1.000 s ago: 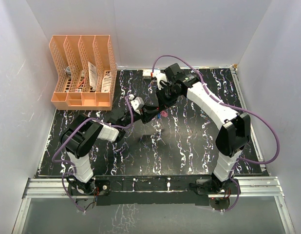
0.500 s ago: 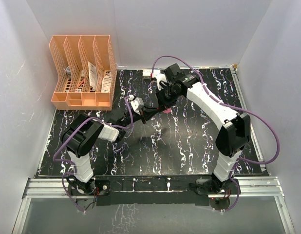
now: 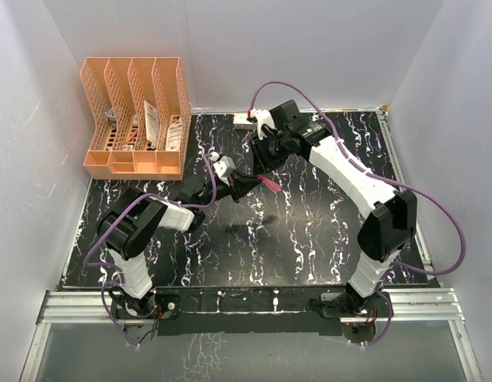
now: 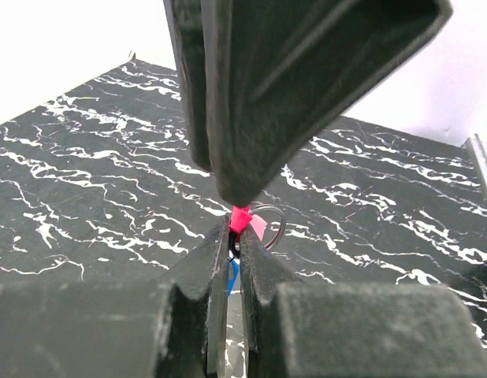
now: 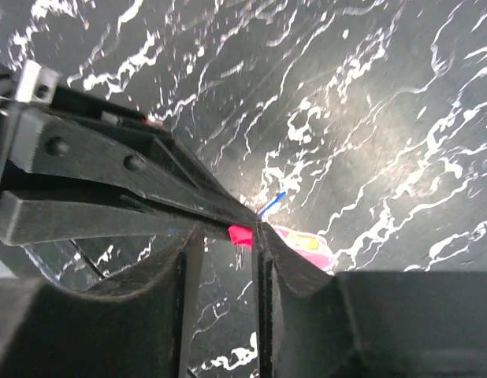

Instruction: Put the keys on the keyring

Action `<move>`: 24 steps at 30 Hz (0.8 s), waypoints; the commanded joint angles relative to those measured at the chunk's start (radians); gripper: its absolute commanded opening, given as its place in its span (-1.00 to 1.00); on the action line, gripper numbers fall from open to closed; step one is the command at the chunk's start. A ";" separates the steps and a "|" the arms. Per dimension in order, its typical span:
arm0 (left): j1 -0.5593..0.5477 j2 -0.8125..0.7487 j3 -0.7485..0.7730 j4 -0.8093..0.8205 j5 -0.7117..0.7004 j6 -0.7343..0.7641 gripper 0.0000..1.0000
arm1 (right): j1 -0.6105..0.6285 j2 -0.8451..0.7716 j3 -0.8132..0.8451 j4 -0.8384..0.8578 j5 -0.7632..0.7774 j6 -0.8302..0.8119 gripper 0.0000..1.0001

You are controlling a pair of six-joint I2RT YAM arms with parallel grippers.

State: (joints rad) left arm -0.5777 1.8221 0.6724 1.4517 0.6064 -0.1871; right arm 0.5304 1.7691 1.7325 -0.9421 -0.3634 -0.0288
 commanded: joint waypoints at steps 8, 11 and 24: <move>-0.006 -0.145 -0.007 -0.030 -0.125 -0.174 -1.00 | -0.013 -0.284 -0.176 0.456 0.155 0.106 -0.33; -0.005 -0.186 0.017 -0.110 -0.223 -0.254 -1.00 | -0.014 -0.376 -0.313 0.597 0.174 0.132 -0.32; -0.004 -0.234 0.041 -0.144 -0.452 -0.685 -1.00 | -0.015 -0.461 -0.524 0.841 0.100 0.218 -0.35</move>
State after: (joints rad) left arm -0.5800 1.6230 0.6819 1.2633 0.2157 -0.7036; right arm 0.5163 1.3064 1.1976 -0.2218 -0.2375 0.1631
